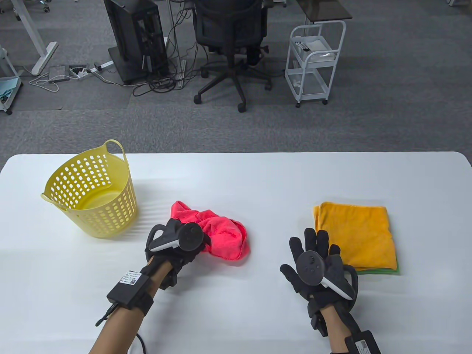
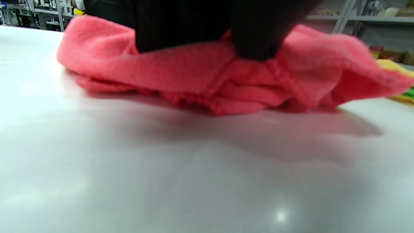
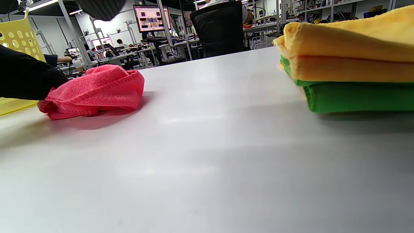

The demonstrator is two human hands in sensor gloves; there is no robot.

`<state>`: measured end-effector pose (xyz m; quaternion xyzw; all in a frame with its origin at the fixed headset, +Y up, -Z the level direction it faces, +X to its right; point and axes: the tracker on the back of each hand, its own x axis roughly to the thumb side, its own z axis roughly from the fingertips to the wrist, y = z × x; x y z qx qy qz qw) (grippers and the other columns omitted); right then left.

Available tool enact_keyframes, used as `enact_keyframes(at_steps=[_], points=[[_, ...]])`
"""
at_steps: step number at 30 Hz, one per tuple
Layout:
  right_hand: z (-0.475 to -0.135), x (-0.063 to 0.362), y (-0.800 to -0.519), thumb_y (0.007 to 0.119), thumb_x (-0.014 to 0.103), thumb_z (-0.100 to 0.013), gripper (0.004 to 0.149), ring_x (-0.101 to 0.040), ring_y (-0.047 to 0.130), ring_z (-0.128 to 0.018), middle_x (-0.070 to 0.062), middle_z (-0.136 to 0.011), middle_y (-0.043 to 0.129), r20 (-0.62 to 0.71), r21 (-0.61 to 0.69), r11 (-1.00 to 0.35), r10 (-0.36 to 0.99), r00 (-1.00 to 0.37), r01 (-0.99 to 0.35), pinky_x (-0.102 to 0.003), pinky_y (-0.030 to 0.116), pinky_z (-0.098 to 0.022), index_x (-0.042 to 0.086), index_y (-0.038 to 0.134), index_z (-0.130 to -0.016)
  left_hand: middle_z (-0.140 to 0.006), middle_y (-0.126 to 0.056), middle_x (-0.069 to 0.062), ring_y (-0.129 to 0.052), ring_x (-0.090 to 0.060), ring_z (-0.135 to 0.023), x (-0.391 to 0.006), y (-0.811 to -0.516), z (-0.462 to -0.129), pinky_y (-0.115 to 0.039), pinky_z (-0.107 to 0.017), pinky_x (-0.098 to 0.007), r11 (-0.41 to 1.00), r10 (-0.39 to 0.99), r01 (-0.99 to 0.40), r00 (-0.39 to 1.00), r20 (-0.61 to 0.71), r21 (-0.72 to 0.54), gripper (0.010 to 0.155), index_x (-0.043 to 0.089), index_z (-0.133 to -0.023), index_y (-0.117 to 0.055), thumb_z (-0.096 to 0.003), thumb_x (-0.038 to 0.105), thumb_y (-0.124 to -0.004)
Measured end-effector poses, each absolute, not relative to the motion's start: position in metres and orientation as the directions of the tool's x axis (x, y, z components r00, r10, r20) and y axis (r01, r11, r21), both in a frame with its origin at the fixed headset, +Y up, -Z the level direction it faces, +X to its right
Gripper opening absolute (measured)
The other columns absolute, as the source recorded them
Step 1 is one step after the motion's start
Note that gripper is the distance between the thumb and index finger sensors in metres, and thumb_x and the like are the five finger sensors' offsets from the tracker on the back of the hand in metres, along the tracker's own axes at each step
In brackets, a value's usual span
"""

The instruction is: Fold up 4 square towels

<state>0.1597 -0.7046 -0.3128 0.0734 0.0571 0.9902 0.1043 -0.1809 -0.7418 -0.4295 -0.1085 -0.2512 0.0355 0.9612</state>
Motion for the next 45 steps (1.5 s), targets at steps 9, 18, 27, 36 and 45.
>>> enact_keyframes(at_steps=[9, 18, 27, 36, 45], points=[[-0.313, 0.16, -0.705, 0.064, 0.055, -0.063, 0.079, -0.051, -0.001, -0.104, -0.025, -0.122, 0.004, 0.131, 0.126, -0.971, 0.219, -0.967, -0.203, -0.072, 0.014, -0.069, 0.012, 0.03, -0.119, -0.103, -0.083, -0.005, -0.076, -0.04, -0.097, -0.19, -0.713, -0.431, -0.039, -0.078, -0.066, 0.969, 0.243, -0.197, 0.873, 0.422, -0.151, 0.04, 0.027, -0.095, -0.079, -0.0591, 0.041, -0.069], [-0.311, 0.156, -0.703, 0.065, 0.055, -0.062, 0.079, -0.051, 0.001, -0.105, -0.026, -0.122, 0.006, 0.157, 0.111, -0.969, 0.235, -0.959, -0.219, -0.071, 0.016, -0.07, 0.011, 0.031, -0.118, -0.093, -0.087, -0.006, -0.079, -0.041, -0.09, -0.193, -0.65, -0.399, -0.044, -0.077, -0.065, 0.915, 0.327, -0.397, 0.834, 0.445, 0.073, 0.04, 0.023, -0.093, -0.081, -0.0601, 0.041, -0.069], [-0.289, 0.083, -0.646, 0.077, 0.049, -0.061, 0.068, -0.043, 0.082, -0.097, -0.026, -0.119, 0.057, 0.407, 0.001, -0.891, 0.415, -0.814, -0.454, -0.057, 0.07, -0.068, 0.008, 0.057, -0.112, -0.075, -0.095, -0.004, -0.089, -0.037, -0.077, -0.178, -0.593, -0.352, -0.055, -0.074, -0.064, 0.908, 0.222, -0.366, 0.834, 0.505, 0.205, 0.041, 0.016, -0.085, -0.086, -0.0588, 0.045, -0.073], [-0.331, 0.017, -0.61, 0.088, 0.036, -0.058, 0.078, -0.022, 0.098, -0.062, -0.029, -0.118, 0.055, 0.472, 0.007, -0.809, 0.521, -0.711, -0.588, -0.034, 0.083, -0.043, 0.004, 0.044, -0.114, -0.082, -0.092, -0.005, -0.086, -0.038, -0.084, -0.183, -0.585, -0.337, -0.051, -0.076, -0.066, 0.958, 0.154, -0.264, 0.808, 0.569, 0.115, 0.04, 0.018, -0.089, -0.083, -0.0586, 0.042, -0.075], [-0.346, 0.008, -0.625, 0.088, 0.028, -0.058, 0.046, -0.013, 0.104, -0.034, -0.014, -0.084, 0.098, 0.464, -0.039, -0.787, 0.531, -0.709, -0.615, -0.027, 0.086, -0.024, 0.006, 0.078, -0.097, -0.087, -0.089, -0.006, -0.083, -0.038, -0.087, -0.186, -0.581, -0.339, -0.05, -0.077, -0.065, 0.945, 0.224, -0.324, 0.758, 0.612, 0.055, 0.042, 0.018, -0.094, -0.079, -0.0585, 0.039, -0.078]])
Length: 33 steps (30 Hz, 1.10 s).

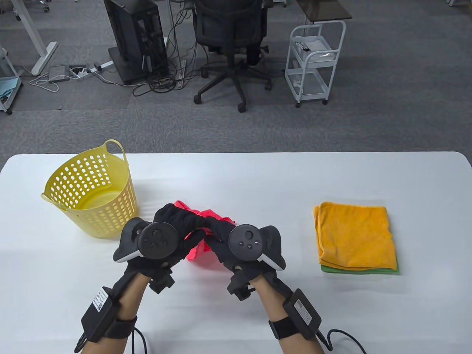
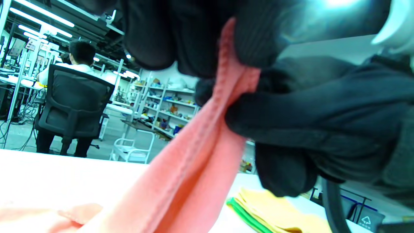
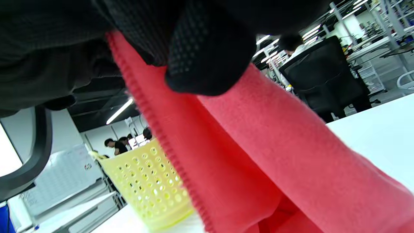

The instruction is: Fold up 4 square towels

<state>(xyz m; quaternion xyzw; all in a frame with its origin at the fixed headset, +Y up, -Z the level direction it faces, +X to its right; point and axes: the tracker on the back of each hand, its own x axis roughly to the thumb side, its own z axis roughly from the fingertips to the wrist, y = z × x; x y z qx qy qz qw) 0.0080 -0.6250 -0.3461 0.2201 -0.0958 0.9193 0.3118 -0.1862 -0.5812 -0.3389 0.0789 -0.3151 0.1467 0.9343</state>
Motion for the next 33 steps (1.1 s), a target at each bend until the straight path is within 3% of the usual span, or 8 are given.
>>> enact_keyframes(at_steps=[5, 10, 20, 27, 31, 33], points=[[-0.349, 0.019, -0.625, 0.08, 0.032, -0.062, 0.046, -0.015, 0.106, -0.034, -0.015, -0.079, 0.101, 0.461, 0.05, -0.762, 0.591, -0.661, -0.646, -0.028, 0.087, -0.023, 0.003, 0.076, -0.098, -0.088, -0.091, -0.005, -0.086, -0.037, -0.086, -0.187, -0.581, -0.34, -0.052, -0.076, -0.065, 0.946, 0.216, -0.318, 0.761, 0.611, 0.061, 0.042, 0.019, -0.097, -0.077, -0.0581, 0.036, -0.079], [-0.347, 0.019, -0.621, 0.078, 0.035, -0.062, 0.047, -0.016, 0.108, -0.033, -0.015, -0.075, 0.103, 0.474, 0.018, -0.789, 0.547, -0.69, -0.614, -0.029, 0.087, -0.022, 0.002, 0.078, -0.096, -0.081, -0.095, -0.005, -0.09, -0.036, -0.08, -0.19, -0.58, -0.34, -0.055, -0.075, -0.064, 0.926, 0.238, -0.361, 0.785, 0.572, 0.11, 0.041, 0.017, -0.094, -0.08, -0.0583, 0.037, -0.078], [-0.334, 0.019, -0.605, 0.094, 0.038, -0.053, 0.043, -0.013, 0.108, -0.03, -0.008, -0.065, 0.109, 0.437, -0.209, -0.861, 0.342, -0.832, -0.464, -0.026, 0.087, -0.018, 0.009, 0.09, -0.084, -0.08, -0.095, -0.005, -0.087, -0.037, -0.082, -0.201, -0.572, -0.338, -0.052, -0.076, -0.064, 0.899, 0.296, -0.417, 0.805, 0.513, 0.135, 0.039, 0.018, -0.092, -0.084, -0.0583, 0.038, -0.08], [-0.338, 0.009, -0.618, 0.094, 0.033, -0.054, 0.045, -0.012, 0.106, -0.033, -0.008, -0.071, 0.103, 0.486, -0.029, -0.846, 0.454, -0.747, -0.533, -0.025, 0.086, -0.022, 0.007, 0.084, -0.09, -0.079, -0.095, -0.006, -0.087, -0.038, -0.081, -0.206, -0.57, -0.337, -0.052, -0.075, -0.065, 0.857, 0.344, -0.481, 0.801, 0.49, 0.184, 0.039, 0.017, -0.091, -0.084, -0.0582, 0.038, -0.081], [-0.344, 0.002, -0.639, 0.092, 0.031, -0.056, 0.046, -0.012, 0.105, -0.034, -0.009, -0.076, 0.101, 0.476, 0.077, -0.856, 0.482, -0.736, -0.511, -0.025, 0.086, -0.023, 0.007, 0.08, -0.093, -0.078, -0.095, -0.007, -0.087, -0.039, -0.08, -0.212, -0.574, -0.342, -0.053, -0.075, -0.065, 0.806, 0.471, -0.58, 0.752, 0.461, 0.122, 0.039, 0.015, -0.091, -0.085, -0.0581, 0.037, -0.082], [-0.347, 0.0, -0.648, 0.091, 0.031, -0.057, 0.046, -0.012, 0.105, -0.035, -0.009, -0.076, 0.1, 0.473, 0.102, -0.87, 0.47, -0.745, -0.483, -0.025, 0.086, -0.023, 0.007, 0.079, -0.094, -0.078, -0.095, -0.007, -0.087, -0.039, -0.08, -0.217, -0.574, -0.343, -0.053, -0.075, -0.065, 0.8, 0.471, -0.58, 0.766, 0.438, 0.155, 0.039, 0.015, -0.09, -0.085, -0.058, 0.037, -0.082]])
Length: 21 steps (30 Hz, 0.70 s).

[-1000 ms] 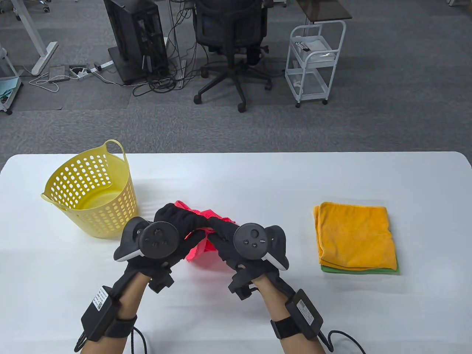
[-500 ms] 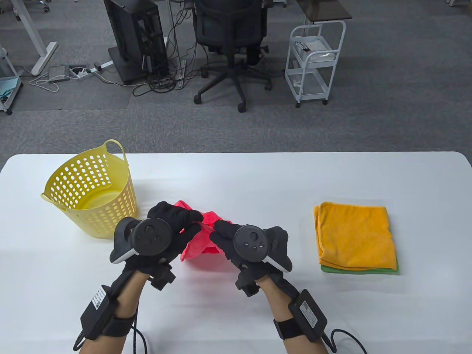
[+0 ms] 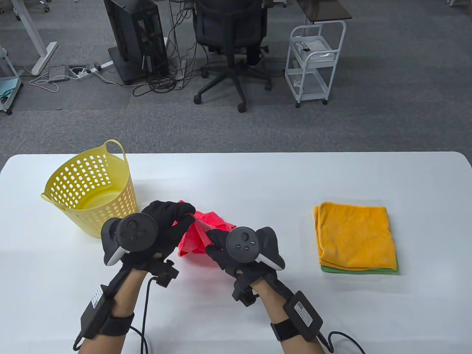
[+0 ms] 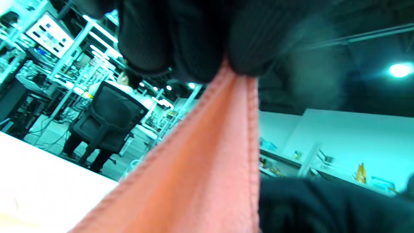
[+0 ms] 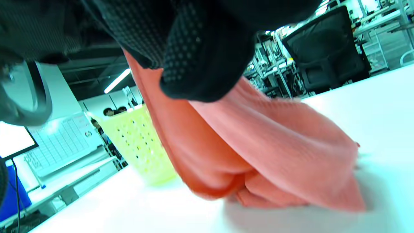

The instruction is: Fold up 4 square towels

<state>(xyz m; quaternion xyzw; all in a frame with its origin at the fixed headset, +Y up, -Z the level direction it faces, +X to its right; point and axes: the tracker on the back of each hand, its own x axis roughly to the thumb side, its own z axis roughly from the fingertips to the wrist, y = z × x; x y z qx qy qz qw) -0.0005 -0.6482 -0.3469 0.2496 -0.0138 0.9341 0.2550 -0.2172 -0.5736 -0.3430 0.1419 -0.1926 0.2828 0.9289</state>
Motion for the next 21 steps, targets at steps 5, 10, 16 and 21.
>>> enact_keyframes(at_steps=[5, 10, 16, 21], points=[[-0.352, -0.002, -0.662, 0.09, 0.031, -0.057, 0.045, -0.012, 0.105, -0.035, -0.009, -0.077, 0.1, 0.455, 0.116, -0.889, 0.444, -0.772, -0.443, -0.026, 0.086, -0.023, 0.007, 0.079, -0.094, -0.078, -0.095, -0.007, -0.087, -0.039, -0.08, -0.23, -0.569, -0.342, -0.053, -0.075, -0.065, 0.747, 0.51, -0.629, 0.749, 0.423, 0.215, 0.039, 0.015, -0.09, -0.085, -0.058, 0.037, -0.082], [-0.357, 0.002, -0.669, 0.089, 0.032, -0.057, 0.045, -0.013, 0.106, -0.035, -0.008, -0.077, 0.1, 0.436, 0.107, -0.904, 0.418, -0.797, -0.415, -0.026, 0.086, -0.023, 0.009, 0.079, -0.094, -0.078, -0.096, -0.008, -0.087, -0.039, -0.08, -0.246, -0.56, -0.34, -0.052, -0.075, -0.066, 0.705, 0.539, -0.663, 0.732, 0.417, 0.253, 0.039, 0.014, -0.09, -0.085, -0.0581, 0.036, -0.082], [-0.36, 0.009, -0.67, 0.088, 0.032, -0.058, 0.045, -0.013, 0.105, -0.036, -0.008, -0.078, 0.1, 0.406, 0.1, -0.927, 0.369, -0.836, -0.36, -0.026, 0.086, -0.024, 0.009, 0.079, -0.095, -0.078, -0.096, -0.007, -0.087, -0.039, -0.08, -0.267, -0.551, -0.335, -0.052, -0.075, -0.066, 0.638, 0.574, -0.703, 0.706, 0.415, 0.313, 0.039, 0.014, -0.09, -0.085, -0.0582, 0.037, -0.082], [-0.366, 0.018, -0.67, 0.088, 0.032, -0.058, 0.044, -0.013, 0.105, -0.036, -0.008, -0.076, 0.1, 0.372, 0.095, -0.95, 0.311, -0.875, -0.297, -0.027, 0.086, -0.025, 0.009, 0.079, -0.094, -0.078, -0.095, -0.007, -0.087, -0.039, -0.08, -0.288, -0.543, -0.329, -0.052, -0.075, -0.066, 0.562, 0.617, -0.744, 0.668, 0.416, 0.362, 0.039, 0.015, -0.09, -0.085, -0.0584, 0.037, -0.082]])
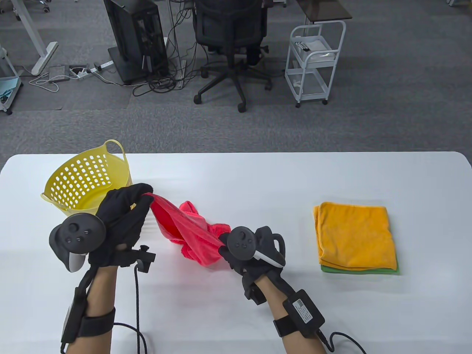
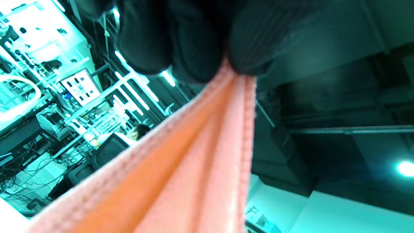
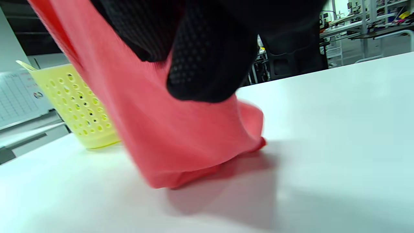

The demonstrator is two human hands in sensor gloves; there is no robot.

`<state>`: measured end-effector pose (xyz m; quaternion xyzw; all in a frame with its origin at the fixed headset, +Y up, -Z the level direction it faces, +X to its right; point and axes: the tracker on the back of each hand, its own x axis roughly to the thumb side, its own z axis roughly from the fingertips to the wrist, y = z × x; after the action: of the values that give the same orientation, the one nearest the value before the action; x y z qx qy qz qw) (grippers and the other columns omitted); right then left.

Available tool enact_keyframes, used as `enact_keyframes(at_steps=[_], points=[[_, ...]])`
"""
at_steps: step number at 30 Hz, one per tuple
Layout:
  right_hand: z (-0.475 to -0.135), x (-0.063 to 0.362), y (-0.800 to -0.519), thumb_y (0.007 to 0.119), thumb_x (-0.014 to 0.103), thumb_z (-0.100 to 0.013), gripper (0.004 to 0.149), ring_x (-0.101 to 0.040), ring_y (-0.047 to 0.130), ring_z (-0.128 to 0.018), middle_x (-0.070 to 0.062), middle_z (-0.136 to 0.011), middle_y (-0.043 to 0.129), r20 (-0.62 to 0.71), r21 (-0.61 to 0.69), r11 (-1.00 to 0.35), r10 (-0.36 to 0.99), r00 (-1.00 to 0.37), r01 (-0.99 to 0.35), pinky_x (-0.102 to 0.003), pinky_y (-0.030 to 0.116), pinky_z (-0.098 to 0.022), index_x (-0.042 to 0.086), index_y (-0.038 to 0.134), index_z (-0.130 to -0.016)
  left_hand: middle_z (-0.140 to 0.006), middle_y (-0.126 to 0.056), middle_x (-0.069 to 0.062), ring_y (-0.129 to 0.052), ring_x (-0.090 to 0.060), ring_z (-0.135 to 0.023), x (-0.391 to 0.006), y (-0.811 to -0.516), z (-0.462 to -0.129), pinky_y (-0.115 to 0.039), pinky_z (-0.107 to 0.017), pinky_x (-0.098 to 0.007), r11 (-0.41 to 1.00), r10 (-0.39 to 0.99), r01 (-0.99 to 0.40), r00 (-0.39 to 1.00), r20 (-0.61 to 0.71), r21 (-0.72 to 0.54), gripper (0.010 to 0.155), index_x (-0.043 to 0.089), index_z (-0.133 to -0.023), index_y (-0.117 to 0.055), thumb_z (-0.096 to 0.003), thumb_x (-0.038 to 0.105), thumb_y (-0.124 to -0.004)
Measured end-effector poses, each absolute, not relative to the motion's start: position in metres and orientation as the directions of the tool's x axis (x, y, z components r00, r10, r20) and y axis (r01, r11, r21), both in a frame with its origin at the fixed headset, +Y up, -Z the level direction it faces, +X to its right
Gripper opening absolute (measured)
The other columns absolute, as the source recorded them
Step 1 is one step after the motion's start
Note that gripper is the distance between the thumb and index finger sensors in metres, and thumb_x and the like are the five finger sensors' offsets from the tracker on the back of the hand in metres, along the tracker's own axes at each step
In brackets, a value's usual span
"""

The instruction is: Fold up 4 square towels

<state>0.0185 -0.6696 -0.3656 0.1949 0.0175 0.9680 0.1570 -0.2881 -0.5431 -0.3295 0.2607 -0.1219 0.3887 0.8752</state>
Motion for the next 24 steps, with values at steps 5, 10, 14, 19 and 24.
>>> enact_keyframes(at_steps=[5, 10, 14, 19, 24], points=[[-0.373, 0.04, -0.667, 0.088, 0.033, -0.058, 0.044, -0.014, 0.105, -0.036, -0.008, -0.076, 0.101, 0.303, 0.092, -0.949, 0.315, -0.9, -0.301, -0.027, 0.086, -0.024, 0.009, 0.08, -0.094, -0.078, -0.095, -0.007, -0.087, -0.039, -0.08, -0.304, -0.54, -0.327, -0.052, -0.075, -0.066, 0.513, 0.645, -0.763, 0.645, 0.41, 0.393, 0.039, 0.015, -0.091, -0.085, -0.0586, 0.037, -0.081], [-0.381, 0.061, -0.667, 0.089, 0.034, -0.057, 0.044, -0.011, 0.105, -0.031, -0.008, -0.073, 0.103, 0.242, 0.122, -0.945, 0.323, -0.915, -0.302, -0.025, 0.086, -0.02, 0.008, 0.082, -0.092, -0.078, -0.095, -0.007, -0.087, -0.039, -0.08, -0.315, -0.542, -0.328, -0.052, -0.074, -0.066, 0.503, 0.662, -0.766, 0.64, 0.391, 0.401, 0.039, 0.015, -0.091, -0.085, -0.0586, 0.037, -0.082], [-0.383, 0.078, -0.663, 0.09, 0.035, -0.056, 0.045, -0.011, 0.105, -0.028, -0.009, -0.072, 0.104, 0.187, 0.13, -0.943, 0.328, -0.926, -0.308, -0.025, 0.086, -0.018, 0.008, 0.083, -0.091, -0.078, -0.095, -0.007, -0.087, -0.039, -0.081, -0.317, -0.546, -0.333, -0.052, -0.075, -0.066, 0.538, 0.642, -0.735, 0.674, 0.365, 0.412, 0.039, 0.015, -0.091, -0.084, -0.0587, 0.037, -0.081], [-0.385, 0.099, -0.658, 0.091, 0.035, -0.056, 0.044, -0.011, 0.105, -0.028, -0.009, -0.071, 0.104, 0.122, 0.098, -0.947, 0.316, -0.941, -0.306, -0.025, 0.086, -0.019, 0.008, 0.084, -0.09, -0.078, -0.095, -0.007, -0.087, -0.039, -0.081, -0.325, -0.55, -0.335, -0.052, -0.074, -0.066, 0.522, 0.662, -0.743, 0.662, 0.351, 0.419, 0.039, 0.015, -0.091, -0.084, -0.0587, 0.037, -0.081], [-0.386, 0.115, -0.656, 0.091, 0.035, -0.056, 0.044, -0.012, 0.105, -0.03, -0.008, -0.071, 0.104, 0.069, 0.072, -0.948, 0.315, -0.947, -0.31, -0.026, 0.086, -0.02, 0.009, 0.084, -0.09, -0.079, -0.095, -0.007, -0.087, -0.039, -0.081, -0.334, -0.554, -0.336, -0.052, -0.074, -0.066, 0.508, 0.68, -0.746, 0.654, 0.332, 0.431, 0.039, 0.015, -0.091, -0.084, -0.0589, 0.037, -0.081]])
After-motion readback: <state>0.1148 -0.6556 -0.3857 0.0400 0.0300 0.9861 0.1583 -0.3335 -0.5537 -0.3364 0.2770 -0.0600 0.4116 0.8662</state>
